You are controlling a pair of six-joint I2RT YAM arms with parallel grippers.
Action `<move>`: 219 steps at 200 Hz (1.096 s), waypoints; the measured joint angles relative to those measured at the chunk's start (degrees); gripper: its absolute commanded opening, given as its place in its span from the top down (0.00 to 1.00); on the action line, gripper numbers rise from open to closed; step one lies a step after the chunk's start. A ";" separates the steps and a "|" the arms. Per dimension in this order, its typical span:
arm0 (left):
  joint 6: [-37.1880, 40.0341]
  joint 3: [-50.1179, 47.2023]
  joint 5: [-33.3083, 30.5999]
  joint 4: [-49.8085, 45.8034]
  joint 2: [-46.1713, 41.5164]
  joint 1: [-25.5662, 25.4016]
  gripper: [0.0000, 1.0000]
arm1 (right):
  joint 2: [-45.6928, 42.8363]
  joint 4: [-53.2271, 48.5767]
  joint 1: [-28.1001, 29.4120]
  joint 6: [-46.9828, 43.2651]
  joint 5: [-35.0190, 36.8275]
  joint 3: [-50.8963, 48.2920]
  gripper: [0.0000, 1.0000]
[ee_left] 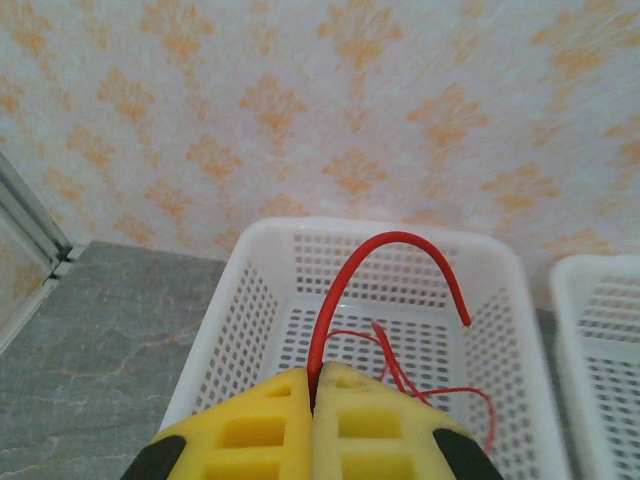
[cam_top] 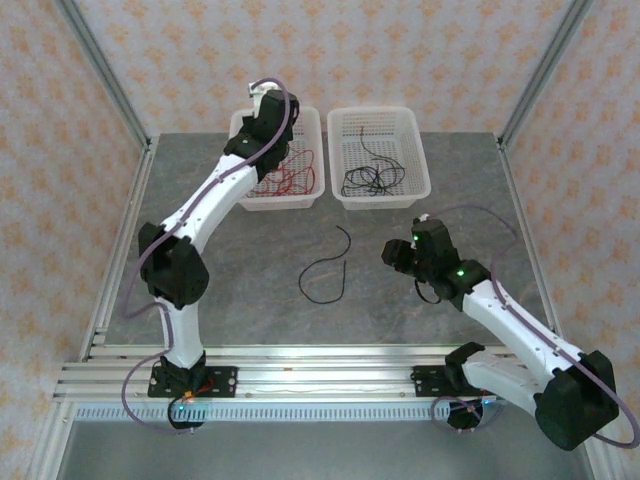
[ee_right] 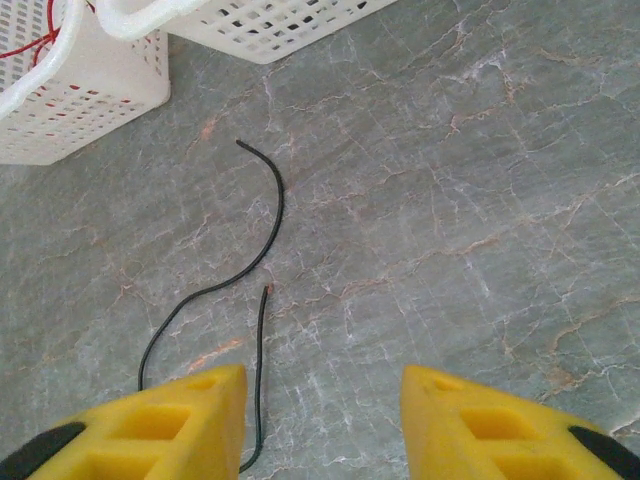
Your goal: Untangle the cables
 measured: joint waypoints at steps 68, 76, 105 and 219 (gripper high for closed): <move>-5.16 -10.21 5.33 2.93 8.28 4.39 1.00 | -1.31 -0.28 0.00 1.27 -0.02 -1.99 0.56; -5.62 -11.37 5.75 2.93 8.48 4.37 1.00 | -1.31 -0.26 0.00 1.29 -0.02 -1.99 0.56; -7.13 -12.48 6.60 2.93 9.16 4.35 0.92 | -0.76 -0.17 0.00 1.31 -0.09 -1.99 0.56; -10.75 -14.43 10.34 2.69 8.13 4.35 0.55 | 3.02 -0.22 0.79 1.53 0.04 -1.99 0.56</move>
